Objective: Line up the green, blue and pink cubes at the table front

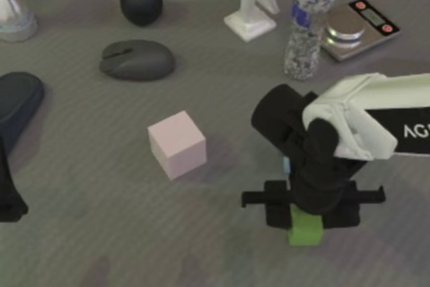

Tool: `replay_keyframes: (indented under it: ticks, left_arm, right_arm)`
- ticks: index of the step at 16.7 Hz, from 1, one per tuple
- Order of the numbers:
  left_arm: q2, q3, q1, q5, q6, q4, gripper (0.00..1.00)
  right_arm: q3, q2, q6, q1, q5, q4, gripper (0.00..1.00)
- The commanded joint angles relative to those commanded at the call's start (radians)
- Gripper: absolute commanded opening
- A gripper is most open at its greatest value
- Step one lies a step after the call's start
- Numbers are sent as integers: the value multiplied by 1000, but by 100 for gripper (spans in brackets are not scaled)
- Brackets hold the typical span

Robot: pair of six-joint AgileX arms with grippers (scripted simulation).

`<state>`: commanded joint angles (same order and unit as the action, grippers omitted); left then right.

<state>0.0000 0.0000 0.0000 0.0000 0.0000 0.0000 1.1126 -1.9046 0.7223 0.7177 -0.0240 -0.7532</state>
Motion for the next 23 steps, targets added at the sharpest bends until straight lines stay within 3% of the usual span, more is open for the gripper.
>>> replay_keyframes:
  ticks: [7,17,23]
  left_arm:
    - [0,0,0,0,0,0,100]
    - [0,0,0,0,0,0,100]
    - [0,0,0,0,0,0,100]
  right_arm:
    - [0,0,0,0,0,0,98]
    - [3,2,0,-1,0,-4,100]
    - [111,77,2,10,1,-196,100]
